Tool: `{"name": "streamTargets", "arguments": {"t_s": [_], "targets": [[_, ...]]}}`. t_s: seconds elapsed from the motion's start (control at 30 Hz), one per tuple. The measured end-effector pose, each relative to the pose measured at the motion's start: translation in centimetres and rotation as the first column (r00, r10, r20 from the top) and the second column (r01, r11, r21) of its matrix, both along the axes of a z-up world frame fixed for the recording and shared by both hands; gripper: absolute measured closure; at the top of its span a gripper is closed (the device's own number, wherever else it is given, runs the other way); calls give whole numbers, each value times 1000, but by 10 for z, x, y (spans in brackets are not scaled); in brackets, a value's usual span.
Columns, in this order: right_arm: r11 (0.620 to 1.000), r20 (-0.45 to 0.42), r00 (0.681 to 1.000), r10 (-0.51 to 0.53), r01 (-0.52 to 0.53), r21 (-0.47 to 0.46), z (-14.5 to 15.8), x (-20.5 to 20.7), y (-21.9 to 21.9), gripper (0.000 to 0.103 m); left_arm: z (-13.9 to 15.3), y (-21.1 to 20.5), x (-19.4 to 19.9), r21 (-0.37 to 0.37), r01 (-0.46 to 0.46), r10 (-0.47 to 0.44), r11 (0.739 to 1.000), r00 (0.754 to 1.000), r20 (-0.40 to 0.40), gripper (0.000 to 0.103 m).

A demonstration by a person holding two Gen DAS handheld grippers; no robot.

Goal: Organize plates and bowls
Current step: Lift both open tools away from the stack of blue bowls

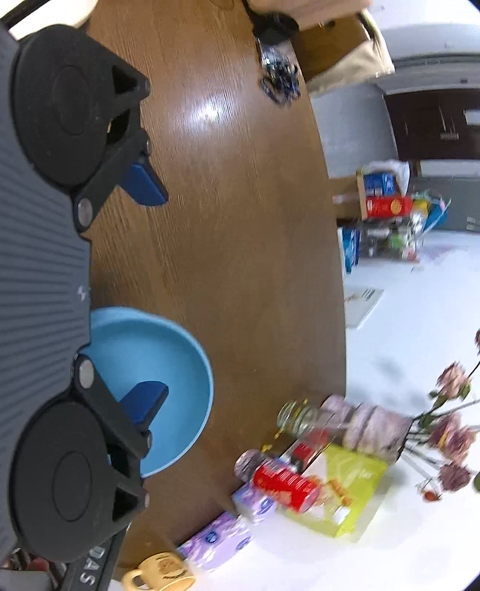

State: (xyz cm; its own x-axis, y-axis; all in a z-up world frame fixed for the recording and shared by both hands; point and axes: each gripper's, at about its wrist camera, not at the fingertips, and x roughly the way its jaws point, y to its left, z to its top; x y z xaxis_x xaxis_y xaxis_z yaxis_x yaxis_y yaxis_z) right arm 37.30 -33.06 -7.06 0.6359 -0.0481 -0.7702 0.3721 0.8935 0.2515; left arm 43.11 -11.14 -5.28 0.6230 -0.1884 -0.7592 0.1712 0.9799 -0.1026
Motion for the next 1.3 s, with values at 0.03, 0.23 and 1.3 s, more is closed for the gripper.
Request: {"name": "streamTargets", "arguments": {"t_s": [0.03,0.23,1.3], "targets": [[1000,1,1000,0,0,1,1,-2,0,3,0,3,-1,-1,-10,10,1000,1000,-6,0],[999,4,1000,27,-26,-26,10,-21,10,0,7,25,-17,-30,-17,16,999,1000,-8,0],[971,10,972,233,-232,-62,17,-96,49,0,15,68,-126,-49,-84,85,995,996,27,0]]}}
